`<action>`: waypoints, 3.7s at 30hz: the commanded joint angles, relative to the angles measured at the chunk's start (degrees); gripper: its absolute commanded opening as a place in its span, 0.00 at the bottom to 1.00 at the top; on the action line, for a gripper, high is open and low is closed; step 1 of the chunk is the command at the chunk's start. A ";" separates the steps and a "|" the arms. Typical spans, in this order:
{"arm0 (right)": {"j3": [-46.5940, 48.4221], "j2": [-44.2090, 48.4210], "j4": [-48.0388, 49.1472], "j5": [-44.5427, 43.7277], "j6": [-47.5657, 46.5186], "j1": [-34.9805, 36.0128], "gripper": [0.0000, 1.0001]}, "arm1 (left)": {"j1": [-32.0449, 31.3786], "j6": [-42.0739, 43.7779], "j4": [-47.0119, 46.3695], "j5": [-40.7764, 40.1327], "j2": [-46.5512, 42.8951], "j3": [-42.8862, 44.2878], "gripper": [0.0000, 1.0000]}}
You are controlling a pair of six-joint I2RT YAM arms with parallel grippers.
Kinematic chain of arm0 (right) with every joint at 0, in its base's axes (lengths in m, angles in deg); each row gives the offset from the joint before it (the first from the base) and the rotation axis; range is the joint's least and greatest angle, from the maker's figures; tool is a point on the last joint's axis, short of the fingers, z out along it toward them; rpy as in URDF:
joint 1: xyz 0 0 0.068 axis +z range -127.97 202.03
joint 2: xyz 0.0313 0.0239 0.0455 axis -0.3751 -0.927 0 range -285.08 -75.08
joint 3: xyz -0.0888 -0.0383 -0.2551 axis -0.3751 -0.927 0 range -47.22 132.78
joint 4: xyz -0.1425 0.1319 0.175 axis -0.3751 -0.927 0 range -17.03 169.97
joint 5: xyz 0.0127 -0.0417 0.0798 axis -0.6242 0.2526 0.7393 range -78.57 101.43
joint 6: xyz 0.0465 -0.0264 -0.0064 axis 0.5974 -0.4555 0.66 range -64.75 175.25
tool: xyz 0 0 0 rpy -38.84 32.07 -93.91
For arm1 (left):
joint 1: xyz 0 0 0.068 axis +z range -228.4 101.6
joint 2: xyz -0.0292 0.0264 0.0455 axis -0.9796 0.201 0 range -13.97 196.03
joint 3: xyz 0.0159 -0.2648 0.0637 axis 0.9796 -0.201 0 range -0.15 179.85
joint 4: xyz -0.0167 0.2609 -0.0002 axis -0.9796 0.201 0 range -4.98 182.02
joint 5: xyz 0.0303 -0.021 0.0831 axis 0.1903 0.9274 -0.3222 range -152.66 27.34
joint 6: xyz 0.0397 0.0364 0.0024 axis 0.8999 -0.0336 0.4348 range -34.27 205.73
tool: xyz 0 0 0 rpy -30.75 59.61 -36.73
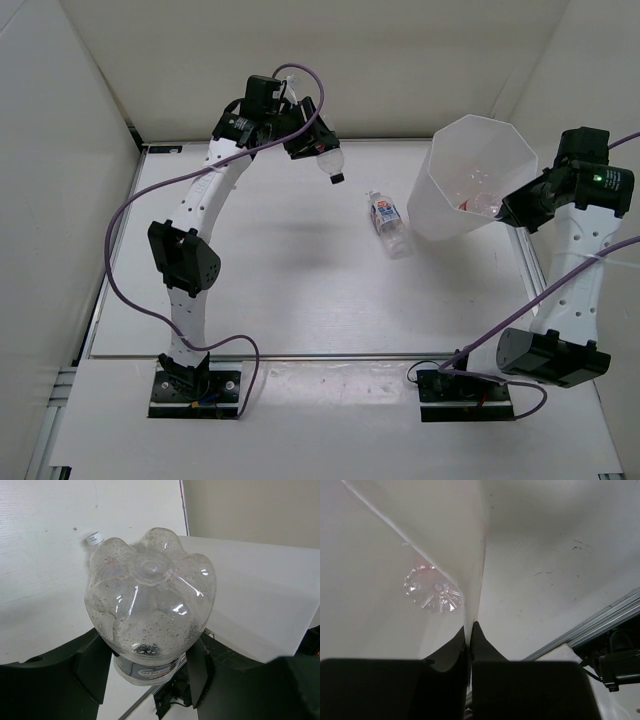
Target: Put the plastic bottles in the bin
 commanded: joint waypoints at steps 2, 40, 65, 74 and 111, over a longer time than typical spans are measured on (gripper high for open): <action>-1.08 2.72 -2.55 -1.55 -2.15 0.13 0.00 | 0.02 -0.05 -1.08 1.10 -1.82 0.00 0.58; 12.54 5.87 4.74 9.97 -2.68 -0.92 1.00 | -1.82 -0.31 -10.48 2.33 0.64 9.75 0.64; -5.13 23.81 9.14 -3.23 -2.86 -0.40 1.00 | -31.62 15.23 -28.86 -9.07 4.87 11.17 1.00; -6.19 24.87 10.37 -3.84 -2.86 -0.40 1.00 | -15.73 5.08 -28.86 -18.93 -13.84 -8.46 1.00; -13.13 25.40 11.34 -6.65 -4.44 -0.40 1.00 | -11.31 -1.02 -7.24 1.81 26.66 3.25 1.00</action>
